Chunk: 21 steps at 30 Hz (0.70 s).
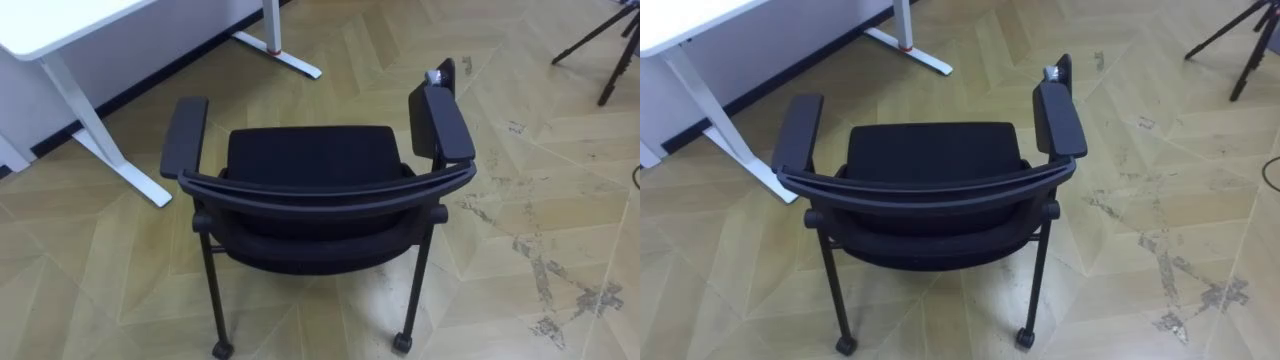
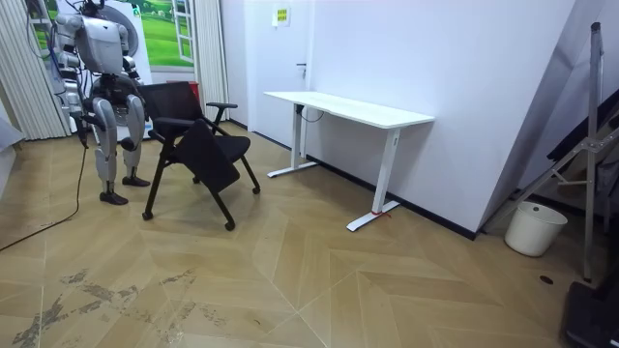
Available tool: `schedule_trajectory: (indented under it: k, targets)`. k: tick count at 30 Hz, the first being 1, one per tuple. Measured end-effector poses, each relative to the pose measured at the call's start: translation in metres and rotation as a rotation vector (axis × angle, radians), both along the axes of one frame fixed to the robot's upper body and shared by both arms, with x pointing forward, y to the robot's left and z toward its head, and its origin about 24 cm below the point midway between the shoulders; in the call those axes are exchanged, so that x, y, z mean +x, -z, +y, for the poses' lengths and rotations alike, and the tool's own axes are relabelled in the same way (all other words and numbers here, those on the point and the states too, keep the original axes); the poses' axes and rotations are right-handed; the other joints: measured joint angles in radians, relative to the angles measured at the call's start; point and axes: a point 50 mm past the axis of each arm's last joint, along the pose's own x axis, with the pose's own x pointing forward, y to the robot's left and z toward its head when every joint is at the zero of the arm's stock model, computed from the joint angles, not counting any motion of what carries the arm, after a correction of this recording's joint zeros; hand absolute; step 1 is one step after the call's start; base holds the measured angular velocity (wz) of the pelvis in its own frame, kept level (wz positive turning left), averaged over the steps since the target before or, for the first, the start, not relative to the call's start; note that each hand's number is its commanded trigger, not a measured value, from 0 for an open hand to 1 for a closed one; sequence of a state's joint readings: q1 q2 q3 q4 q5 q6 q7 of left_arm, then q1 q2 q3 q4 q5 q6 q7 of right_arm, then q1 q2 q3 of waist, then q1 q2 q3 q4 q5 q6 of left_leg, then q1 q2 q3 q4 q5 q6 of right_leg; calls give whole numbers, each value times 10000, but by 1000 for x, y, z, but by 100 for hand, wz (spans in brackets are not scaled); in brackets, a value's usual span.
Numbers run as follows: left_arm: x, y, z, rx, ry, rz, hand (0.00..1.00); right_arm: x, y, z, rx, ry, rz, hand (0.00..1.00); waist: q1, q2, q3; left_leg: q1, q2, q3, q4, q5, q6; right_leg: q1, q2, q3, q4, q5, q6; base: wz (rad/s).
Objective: Push chair
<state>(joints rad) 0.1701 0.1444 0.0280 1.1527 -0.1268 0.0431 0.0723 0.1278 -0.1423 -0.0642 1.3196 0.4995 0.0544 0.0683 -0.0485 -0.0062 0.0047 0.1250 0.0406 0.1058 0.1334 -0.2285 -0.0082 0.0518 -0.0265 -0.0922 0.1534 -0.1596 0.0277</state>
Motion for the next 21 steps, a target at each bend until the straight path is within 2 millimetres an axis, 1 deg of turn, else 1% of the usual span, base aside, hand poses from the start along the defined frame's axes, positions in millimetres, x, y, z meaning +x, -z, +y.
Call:
schedule_trajectory:
  k: [5, 13, 17, 21]
  targets:
    - [0, 0, 0, -24, 5, -4, 0, 1, 0, 0, -9, -38, 2, 0, 8, 1, -19, 23, 0, 13, 2, 0, 0, 21, 0, 10, 1, 0, 0, 0]
    - [1, 0, 0, 45, -12, -2, 0, 0, 0, 0, 28, -31, 122, 0, -11, -6, 35, 63, 0, 11, 3, 0, 0, 59, -1, 4, 21, 0, 0, 0]
    - [0, 0, 0, 67, -88, 21, 0, 1, 0, 0, 26, -59, 130, 0, -7, -42, 26, 33, 0, 8, 3, 0, 0, 34, -3, -1, 32, 0, -1, 0]
    - [-3, 0, 1, -20, -755, -36, 0, 1, 1, 2, -102, -129, 204, 0, 15, -126, 5, -3, 0, 10, 3, 0, 0, -1, -2, 18, 1, -1, 0, 0]
